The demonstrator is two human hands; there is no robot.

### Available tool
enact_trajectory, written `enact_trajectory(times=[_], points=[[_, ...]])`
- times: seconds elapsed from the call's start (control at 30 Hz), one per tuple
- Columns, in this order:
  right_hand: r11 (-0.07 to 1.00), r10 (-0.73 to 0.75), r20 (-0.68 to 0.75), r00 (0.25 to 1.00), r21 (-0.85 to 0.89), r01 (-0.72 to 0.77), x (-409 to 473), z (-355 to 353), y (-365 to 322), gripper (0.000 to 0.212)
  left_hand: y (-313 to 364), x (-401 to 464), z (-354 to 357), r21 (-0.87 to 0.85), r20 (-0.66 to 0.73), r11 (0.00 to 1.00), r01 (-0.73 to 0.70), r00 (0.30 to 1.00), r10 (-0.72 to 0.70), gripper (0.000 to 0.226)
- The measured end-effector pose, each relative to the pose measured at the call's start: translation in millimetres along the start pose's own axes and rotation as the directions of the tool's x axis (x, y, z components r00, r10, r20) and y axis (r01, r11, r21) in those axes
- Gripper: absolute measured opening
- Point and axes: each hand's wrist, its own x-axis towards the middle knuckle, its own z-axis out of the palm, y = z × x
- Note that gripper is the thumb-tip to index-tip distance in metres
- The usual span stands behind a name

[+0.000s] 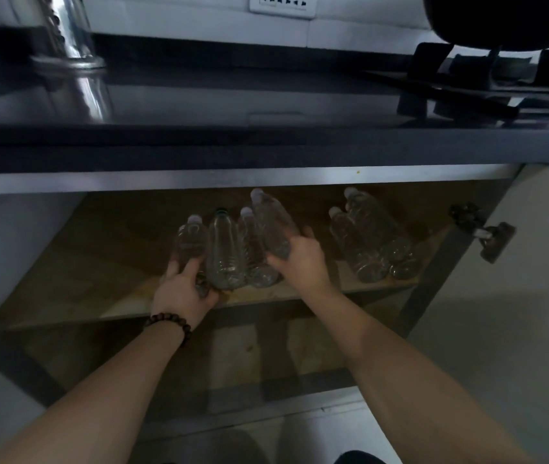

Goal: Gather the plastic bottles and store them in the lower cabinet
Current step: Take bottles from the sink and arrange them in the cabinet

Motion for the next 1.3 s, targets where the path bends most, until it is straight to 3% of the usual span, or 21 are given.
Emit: enact_trajectory(times=[0.13, 0.2, 0.3, 0.43, 0.53, 0.6, 0.7, 0.9, 1.1, 1.3], points=[[0.994, 0.099, -0.108, 0.989, -0.039, -0.104, -9, -20, 32, 0.062, -3, 2, 3, -0.001, -0.005, 1.000, -0.012, 1.000, 0.012, 0.076], [0.986, 0.118, -0.094, 0.989, -0.104, -0.127, -14, -35, 55, 0.056, -4, 2, 4, -0.001, -0.002, 1.000, -0.007, 1.000, 0.007, 0.075], [0.960, 0.033, 0.019, 0.999, -0.280, -0.026, -26, -44, 82, 0.053, -4, 4, 5, 0.004, -0.007, 1.000, 0.003, 1.000, -0.002, 0.074], [0.884, -0.035, 0.089, 0.995, -0.462, 0.072, -23, -37, 75, 0.066, -4, 5, 5, 0.009, -0.001, 1.000, -0.008, 1.000, 0.008, 0.074], [0.885, -0.120, 0.130, 0.984, -0.434, 0.166, -12, -33, 51, 0.093, -4, 3, 5, 0.011, -0.009, 1.000, -0.011, 1.000, 0.011, 0.076], [0.881, -0.168, 0.252, 0.953, -0.396, 0.260, -3, -24, 33, 0.103, -4, 3, 4, 0.009, -0.017, 1.000, -0.015, 1.000, 0.015, 0.075], [0.883, -0.054, 0.445, 0.894, -0.398, 0.251, 6, -10, 15, 0.100, -3, 3, 3, 0.007, -0.015, 1.000, -0.014, 1.000, 0.014, 0.075], [0.875, 0.040, 0.367, 0.929, -0.461, 0.145, -4, -3, 31, 0.075, -2, 2, 0, 0.002, 0.005, 1.000, -0.026, 1.000, 0.026, 0.077], [0.818, -0.005, 0.250, 0.968, -0.556, 0.148, -14, -2, 38, 0.071, 1, 8, -2, -0.027, 0.047, 0.998, -0.056, 0.997, 0.057, 0.077], [0.816, 0.018, 0.237, 0.971, -0.565, 0.123, -12, 0, 38, 0.076, 17, 21, 3, -0.118, 0.094, 0.989, -0.084, 0.991, 0.096, 0.082]])
